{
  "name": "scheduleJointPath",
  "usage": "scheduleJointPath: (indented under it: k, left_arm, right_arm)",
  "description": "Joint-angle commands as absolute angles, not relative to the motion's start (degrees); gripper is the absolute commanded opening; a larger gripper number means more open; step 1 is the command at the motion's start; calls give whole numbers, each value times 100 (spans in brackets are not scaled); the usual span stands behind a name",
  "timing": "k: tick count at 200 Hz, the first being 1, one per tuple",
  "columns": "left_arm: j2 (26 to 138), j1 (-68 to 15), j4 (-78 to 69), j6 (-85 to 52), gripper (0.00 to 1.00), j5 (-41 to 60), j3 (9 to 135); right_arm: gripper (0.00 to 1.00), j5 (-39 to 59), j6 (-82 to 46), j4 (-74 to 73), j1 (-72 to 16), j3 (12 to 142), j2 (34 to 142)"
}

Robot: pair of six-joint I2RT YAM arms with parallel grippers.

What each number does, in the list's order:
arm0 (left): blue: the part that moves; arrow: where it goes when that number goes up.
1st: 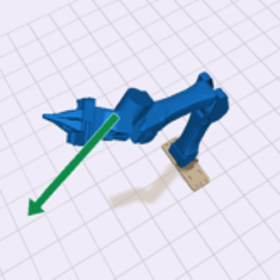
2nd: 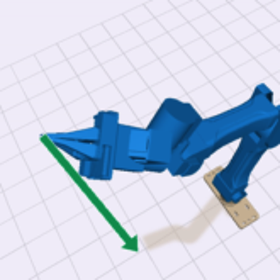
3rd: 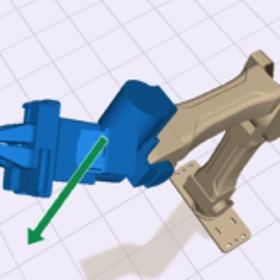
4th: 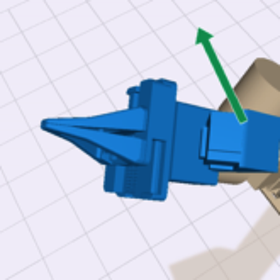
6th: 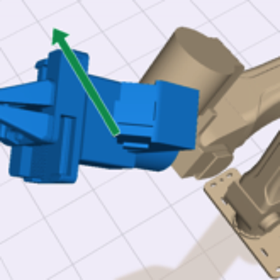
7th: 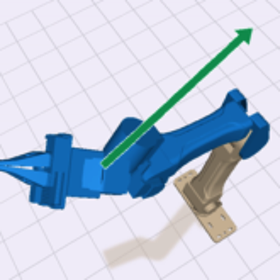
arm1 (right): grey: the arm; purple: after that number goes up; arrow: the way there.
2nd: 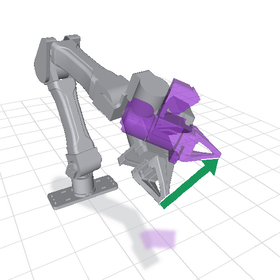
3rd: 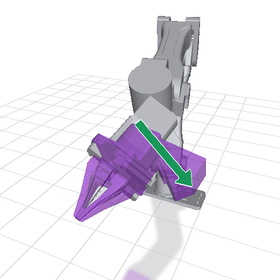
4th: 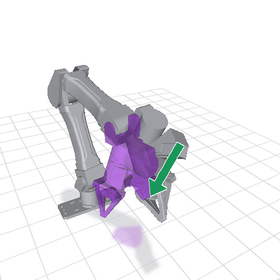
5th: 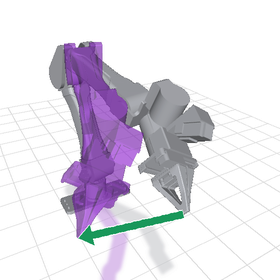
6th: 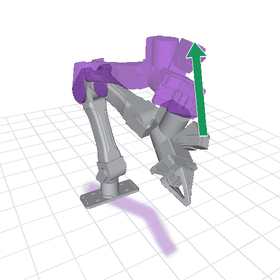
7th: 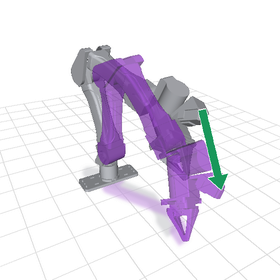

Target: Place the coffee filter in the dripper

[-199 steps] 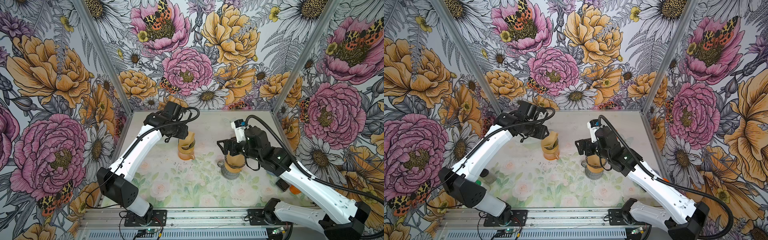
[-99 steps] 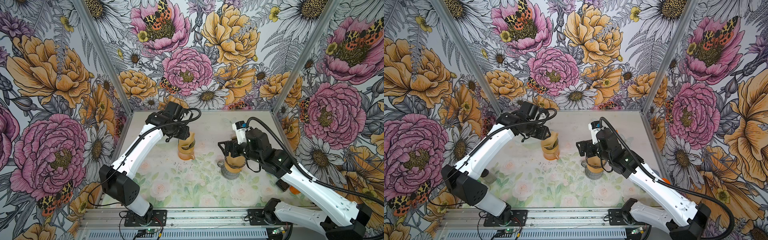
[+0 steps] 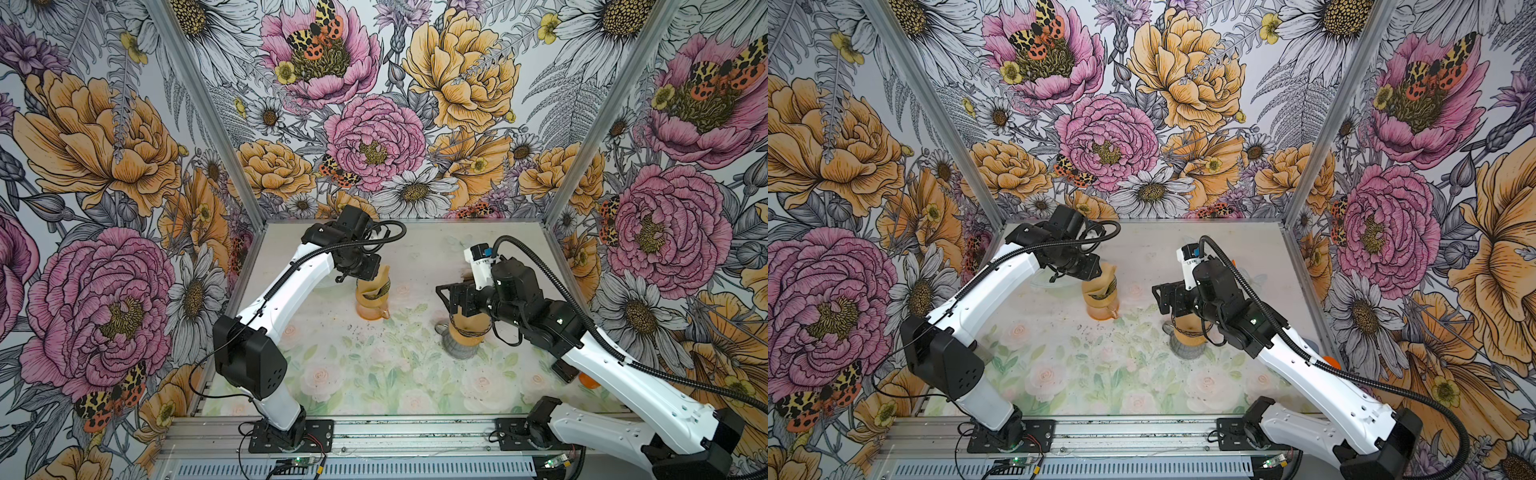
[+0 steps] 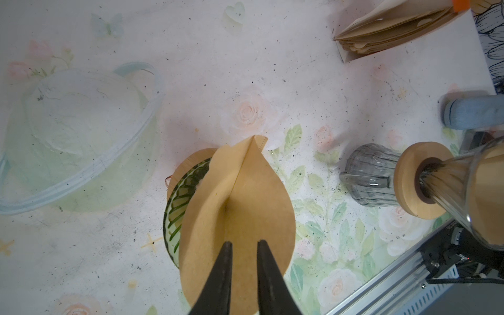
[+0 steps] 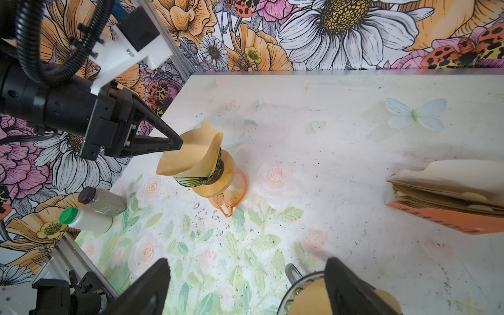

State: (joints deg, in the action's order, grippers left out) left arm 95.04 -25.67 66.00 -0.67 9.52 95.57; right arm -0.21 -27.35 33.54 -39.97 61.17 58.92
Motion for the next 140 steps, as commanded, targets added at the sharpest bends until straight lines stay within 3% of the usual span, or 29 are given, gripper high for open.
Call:
scheduleJointPath:
  k: [1,55,140]
  left_arm:
    - [9586,-2522,6494,70,17,918,9685]
    - [9837,-2581,6512,97,13,930,9683]
    - [9993,-2632,6598,35,15,686,9652]
  right_arm:
    - [90,27,-2672,3201,-4034,6093,5784]
    - [90,62,-2719,3183,-4043,6022,5754]
    - [90,95,-2681,3184,-4043,6028,5806]
